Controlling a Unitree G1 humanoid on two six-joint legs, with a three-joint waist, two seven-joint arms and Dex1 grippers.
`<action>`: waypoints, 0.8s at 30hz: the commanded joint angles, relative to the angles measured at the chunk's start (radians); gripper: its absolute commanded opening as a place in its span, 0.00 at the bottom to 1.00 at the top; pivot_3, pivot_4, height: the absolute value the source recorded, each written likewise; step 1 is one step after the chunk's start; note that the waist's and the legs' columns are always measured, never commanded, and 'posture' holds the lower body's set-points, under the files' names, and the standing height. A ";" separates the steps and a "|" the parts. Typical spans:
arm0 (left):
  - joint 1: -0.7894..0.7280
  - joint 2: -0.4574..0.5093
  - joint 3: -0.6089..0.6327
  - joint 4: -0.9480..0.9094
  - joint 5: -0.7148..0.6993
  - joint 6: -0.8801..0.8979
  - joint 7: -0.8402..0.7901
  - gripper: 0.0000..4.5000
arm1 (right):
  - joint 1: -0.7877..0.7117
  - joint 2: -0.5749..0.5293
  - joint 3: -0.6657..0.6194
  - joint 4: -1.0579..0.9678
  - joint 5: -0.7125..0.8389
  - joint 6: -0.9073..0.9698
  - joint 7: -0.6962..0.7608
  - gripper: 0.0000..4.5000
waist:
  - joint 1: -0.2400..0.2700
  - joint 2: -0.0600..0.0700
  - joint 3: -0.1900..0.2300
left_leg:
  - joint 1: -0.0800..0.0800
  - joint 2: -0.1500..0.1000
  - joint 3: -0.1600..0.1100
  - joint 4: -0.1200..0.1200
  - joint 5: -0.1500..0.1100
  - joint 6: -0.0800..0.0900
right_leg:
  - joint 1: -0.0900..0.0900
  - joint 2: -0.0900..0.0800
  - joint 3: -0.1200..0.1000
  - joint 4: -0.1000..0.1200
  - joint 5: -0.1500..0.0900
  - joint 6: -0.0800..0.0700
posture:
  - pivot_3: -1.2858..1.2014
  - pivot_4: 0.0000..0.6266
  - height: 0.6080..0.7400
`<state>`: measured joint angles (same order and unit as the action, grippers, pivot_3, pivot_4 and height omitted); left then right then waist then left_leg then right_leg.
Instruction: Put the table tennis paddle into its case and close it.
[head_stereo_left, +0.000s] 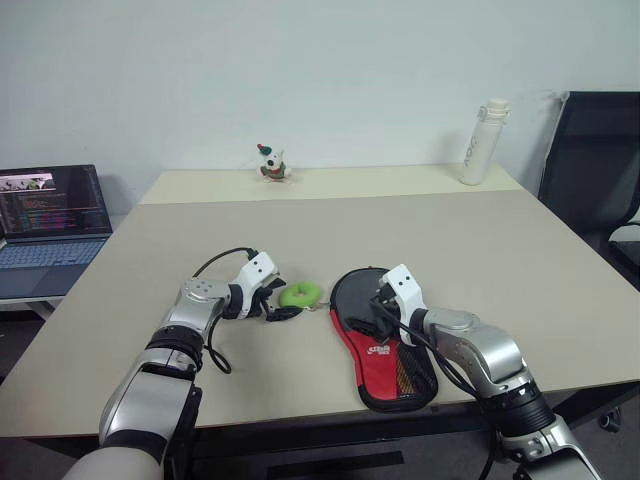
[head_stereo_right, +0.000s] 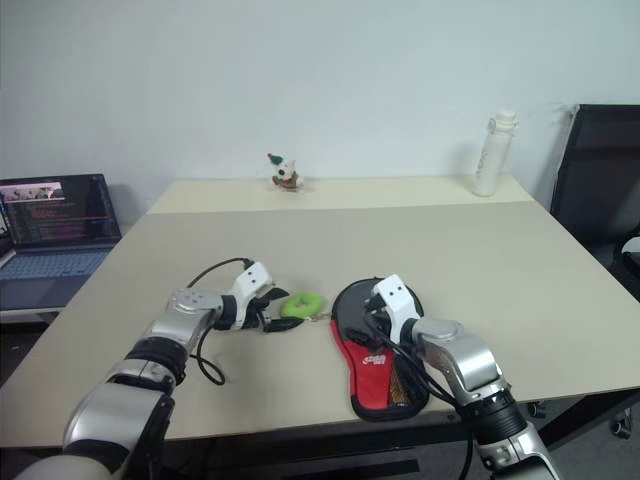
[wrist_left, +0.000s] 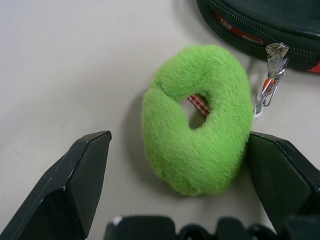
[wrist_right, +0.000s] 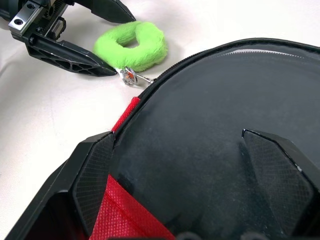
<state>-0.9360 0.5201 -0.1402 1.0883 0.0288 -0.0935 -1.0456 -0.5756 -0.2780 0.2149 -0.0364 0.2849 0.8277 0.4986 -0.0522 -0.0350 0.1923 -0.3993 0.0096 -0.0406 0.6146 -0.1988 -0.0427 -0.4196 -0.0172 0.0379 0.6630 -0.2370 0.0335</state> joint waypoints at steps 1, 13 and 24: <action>0.036 -0.011 -0.023 0.031 0.045 0.023 0.014 0.78 | -0.019 -0.004 -0.014 -0.022 -0.018 -0.030 -0.002 1.00 | 0.001 0.000 -0.001 | 0.000 0.000 0.000 0.000 0.000 0.000 | 0.000 0.000 0.000 0.000 0.000 0.000 | 0.52 0.24 1.00; 0.052 -0.032 -0.005 -0.005 0.022 0.070 -0.011 0.01 | -0.026 0.032 -0.005 0.010 -0.080 -0.102 -0.034 1.00 | 0.000 -0.001 -0.003 | 0.016 0.000 0.000 0.001 0.000 0.000 | 0.015 0.000 0.000 -0.001 0.002 0.000 | 0.52 0.24 1.00; -0.022 -0.069 0.075 -0.045 -0.029 0.182 0.085 0.01 | -0.007 0.068 0.061 0.182 -0.183 -0.140 -0.049 1.00 | 0.000 -0.002 -0.004 | 0.015 0.000 -0.001 0.000 0.000 0.000 | 0.014 0.000 0.000 -0.001 0.003 0.001 | 0.52 0.24 1.00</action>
<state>-0.9241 0.4534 -0.0897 1.0471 0.0055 0.0650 -1.0105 -0.5862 -0.2121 0.2590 0.1216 0.1147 0.6789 0.4437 -0.0526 -0.0373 0.1887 -0.3841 0.0097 -0.0414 0.6151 -0.1983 -0.0425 -0.4051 -0.0173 0.0375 0.6616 -0.2342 0.0347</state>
